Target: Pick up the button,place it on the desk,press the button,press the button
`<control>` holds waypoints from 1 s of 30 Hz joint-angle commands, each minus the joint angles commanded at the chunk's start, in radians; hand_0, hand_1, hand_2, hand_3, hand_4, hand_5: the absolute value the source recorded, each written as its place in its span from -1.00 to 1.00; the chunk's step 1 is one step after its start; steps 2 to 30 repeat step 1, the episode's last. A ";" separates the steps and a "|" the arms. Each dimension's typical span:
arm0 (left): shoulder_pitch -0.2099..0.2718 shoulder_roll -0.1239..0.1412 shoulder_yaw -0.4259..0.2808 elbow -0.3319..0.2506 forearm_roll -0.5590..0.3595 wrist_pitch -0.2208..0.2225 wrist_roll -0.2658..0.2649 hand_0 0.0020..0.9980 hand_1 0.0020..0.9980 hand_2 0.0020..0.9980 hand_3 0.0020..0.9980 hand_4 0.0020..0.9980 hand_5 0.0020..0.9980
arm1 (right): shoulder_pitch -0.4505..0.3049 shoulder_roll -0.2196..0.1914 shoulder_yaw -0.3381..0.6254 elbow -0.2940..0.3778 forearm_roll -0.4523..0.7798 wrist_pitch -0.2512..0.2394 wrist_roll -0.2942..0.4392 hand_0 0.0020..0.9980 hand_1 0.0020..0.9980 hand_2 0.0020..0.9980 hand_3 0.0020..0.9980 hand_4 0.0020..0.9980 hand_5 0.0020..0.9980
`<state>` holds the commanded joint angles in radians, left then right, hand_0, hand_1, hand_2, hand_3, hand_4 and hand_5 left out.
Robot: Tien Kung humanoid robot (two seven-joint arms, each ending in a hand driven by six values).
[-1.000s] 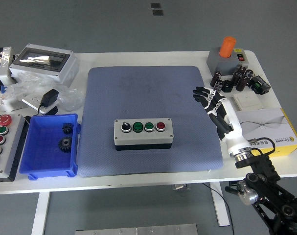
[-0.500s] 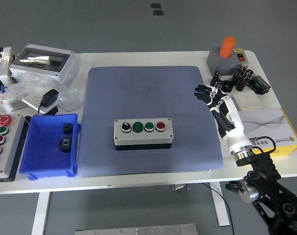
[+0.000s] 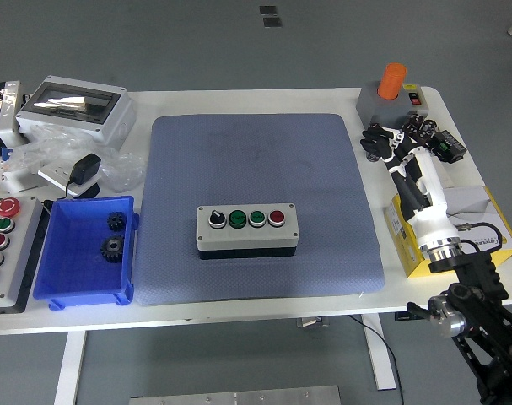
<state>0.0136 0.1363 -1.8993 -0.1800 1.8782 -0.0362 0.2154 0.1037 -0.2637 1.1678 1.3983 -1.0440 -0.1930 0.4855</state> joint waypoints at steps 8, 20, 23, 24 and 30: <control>-0.001 -0.001 0.003 0.000 -0.007 0.002 -0.001 0.36 0.37 0.19 0.32 0.46 -0.35 | -0.003 0.001 0.008 0.003 -0.002 0.000 -0.001 0.53 0.40 0.42 0.33 0.73 0.32; -0.001 -0.001 0.003 0.000 -0.007 0.002 -0.001 0.36 0.37 0.19 0.32 0.46 -0.35 | -0.003 0.001 0.008 0.003 -0.002 0.000 -0.001 0.53 0.40 0.42 0.33 0.73 0.32; -0.001 -0.001 0.003 0.000 -0.007 0.002 -0.001 0.36 0.37 0.19 0.32 0.46 -0.35 | -0.003 0.001 0.008 0.003 -0.002 0.000 -0.001 0.53 0.40 0.42 0.33 0.73 0.32; -0.001 -0.001 0.003 0.000 -0.007 0.002 -0.001 0.36 0.37 0.19 0.32 0.46 -0.35 | -0.003 0.001 0.008 0.003 -0.002 0.000 -0.001 0.53 0.40 0.42 0.33 0.73 0.32; -0.001 -0.001 0.003 0.000 -0.007 0.002 -0.001 0.36 0.37 0.19 0.32 0.46 -0.35 | -0.003 0.001 0.008 0.003 -0.002 0.000 -0.001 0.53 0.40 0.42 0.33 0.73 0.32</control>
